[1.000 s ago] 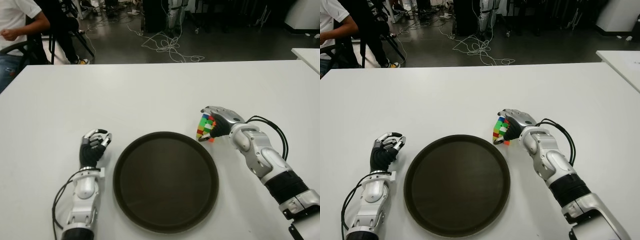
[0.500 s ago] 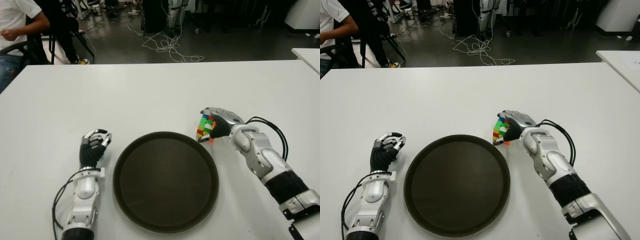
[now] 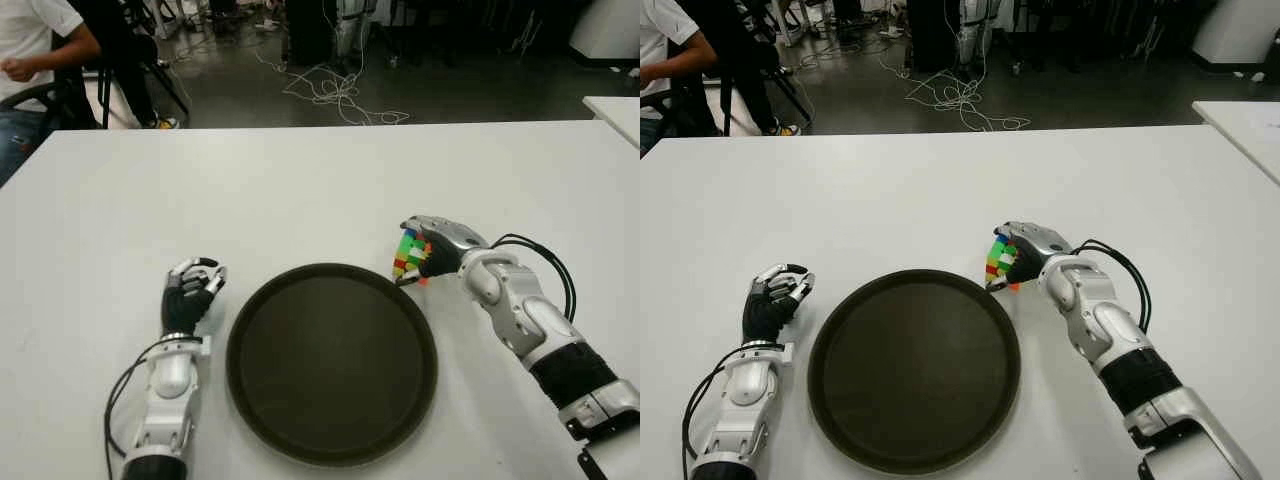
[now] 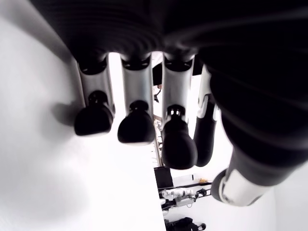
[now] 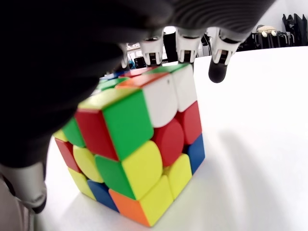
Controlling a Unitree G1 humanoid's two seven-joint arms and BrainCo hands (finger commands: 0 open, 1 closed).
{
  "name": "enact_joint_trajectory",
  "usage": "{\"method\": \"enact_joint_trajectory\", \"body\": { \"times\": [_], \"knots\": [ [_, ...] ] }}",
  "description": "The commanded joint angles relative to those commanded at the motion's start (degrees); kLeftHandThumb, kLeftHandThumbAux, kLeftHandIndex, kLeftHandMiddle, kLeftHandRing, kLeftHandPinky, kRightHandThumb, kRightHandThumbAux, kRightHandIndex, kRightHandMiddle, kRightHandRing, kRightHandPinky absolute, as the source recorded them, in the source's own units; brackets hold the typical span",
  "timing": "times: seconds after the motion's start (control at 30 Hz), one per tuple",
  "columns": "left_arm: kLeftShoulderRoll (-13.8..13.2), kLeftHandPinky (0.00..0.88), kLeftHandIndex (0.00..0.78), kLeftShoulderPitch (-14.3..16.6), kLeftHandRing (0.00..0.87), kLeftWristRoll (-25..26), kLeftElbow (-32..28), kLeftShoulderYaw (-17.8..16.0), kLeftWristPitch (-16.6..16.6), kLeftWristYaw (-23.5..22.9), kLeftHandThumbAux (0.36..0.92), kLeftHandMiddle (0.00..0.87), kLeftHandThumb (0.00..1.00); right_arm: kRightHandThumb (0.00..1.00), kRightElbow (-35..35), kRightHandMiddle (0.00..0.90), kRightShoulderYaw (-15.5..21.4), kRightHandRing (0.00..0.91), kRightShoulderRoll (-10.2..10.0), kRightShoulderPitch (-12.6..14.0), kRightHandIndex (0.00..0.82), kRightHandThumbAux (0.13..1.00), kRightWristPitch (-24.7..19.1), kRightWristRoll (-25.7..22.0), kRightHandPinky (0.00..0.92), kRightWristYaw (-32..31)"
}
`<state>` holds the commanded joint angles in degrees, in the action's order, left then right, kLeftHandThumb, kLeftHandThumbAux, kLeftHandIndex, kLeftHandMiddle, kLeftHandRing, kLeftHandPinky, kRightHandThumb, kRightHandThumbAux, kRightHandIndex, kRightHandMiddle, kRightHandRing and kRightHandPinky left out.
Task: Pick up the Rubik's Cube and put it in the plate
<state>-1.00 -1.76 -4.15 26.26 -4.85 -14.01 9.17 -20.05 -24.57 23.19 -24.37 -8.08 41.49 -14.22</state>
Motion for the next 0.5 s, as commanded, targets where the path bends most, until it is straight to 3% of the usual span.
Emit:
{"method": "enact_joint_trajectory", "body": {
  "times": [0.5],
  "knots": [
    [0.87,0.813,0.442,-0.07,0.831,0.9,0.02,-0.62,-1.02,0.13,0.708,0.812,0.702,0.0,-0.79,0.0,-0.56,0.0,-0.03,0.0,0.0,0.61,0.54,0.63,0.0,0.19]
  ]
}}
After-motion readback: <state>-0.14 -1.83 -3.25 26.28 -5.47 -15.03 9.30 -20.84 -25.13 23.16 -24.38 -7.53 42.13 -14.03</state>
